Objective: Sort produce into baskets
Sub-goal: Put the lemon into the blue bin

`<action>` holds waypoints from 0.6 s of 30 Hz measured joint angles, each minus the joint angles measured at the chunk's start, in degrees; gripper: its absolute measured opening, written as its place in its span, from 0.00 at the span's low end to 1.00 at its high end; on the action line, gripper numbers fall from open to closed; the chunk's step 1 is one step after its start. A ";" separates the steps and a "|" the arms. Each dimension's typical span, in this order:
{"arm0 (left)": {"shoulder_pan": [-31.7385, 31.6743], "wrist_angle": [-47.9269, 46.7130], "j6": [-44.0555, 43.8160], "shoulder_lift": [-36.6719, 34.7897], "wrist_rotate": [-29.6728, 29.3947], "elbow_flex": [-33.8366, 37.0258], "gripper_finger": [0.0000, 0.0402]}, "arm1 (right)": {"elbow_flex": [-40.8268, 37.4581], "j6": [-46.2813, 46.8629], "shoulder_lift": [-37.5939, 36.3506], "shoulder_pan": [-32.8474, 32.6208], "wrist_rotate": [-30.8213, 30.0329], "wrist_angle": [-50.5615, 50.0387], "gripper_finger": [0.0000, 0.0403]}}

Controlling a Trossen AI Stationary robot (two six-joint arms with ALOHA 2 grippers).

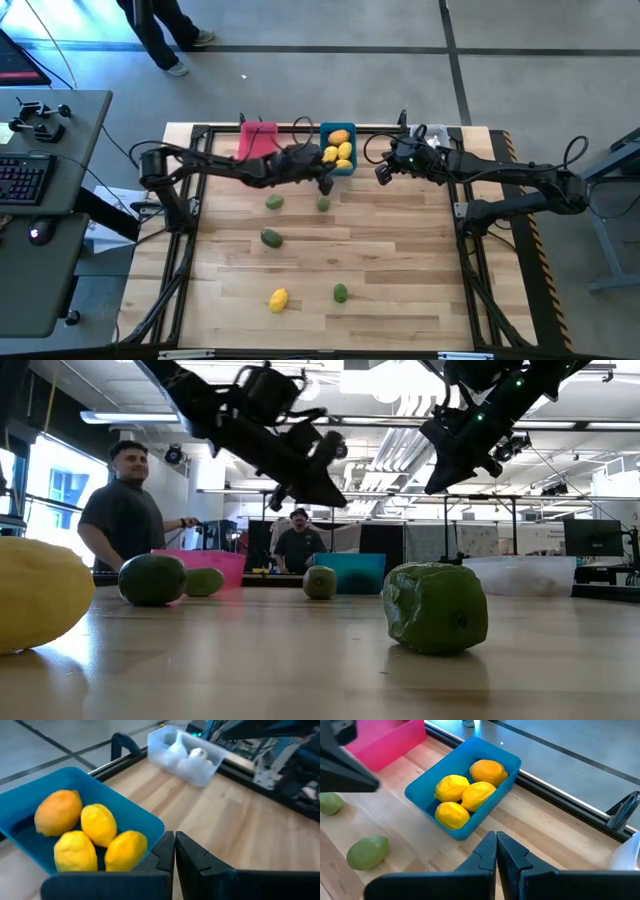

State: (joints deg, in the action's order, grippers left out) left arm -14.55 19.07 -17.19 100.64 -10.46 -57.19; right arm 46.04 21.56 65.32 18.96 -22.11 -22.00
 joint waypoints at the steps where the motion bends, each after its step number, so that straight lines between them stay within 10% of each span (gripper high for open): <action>1: 0.29 0.96 -0.52 -0.98 0.00 1.57 0.00 | 0.00 0.00 0.00 0.00 0.00 0.00 0.00; 18: 6.69 3.69 -7.74 -19.38 -0.46 23.05 0.00 | 0.00 0.87 0.00 0.00 4.76 0.02 0.00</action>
State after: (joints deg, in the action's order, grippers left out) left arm -7.87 22.76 -24.93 81.26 -10.92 -34.14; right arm 46.04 22.44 65.32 18.96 -17.35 -21.98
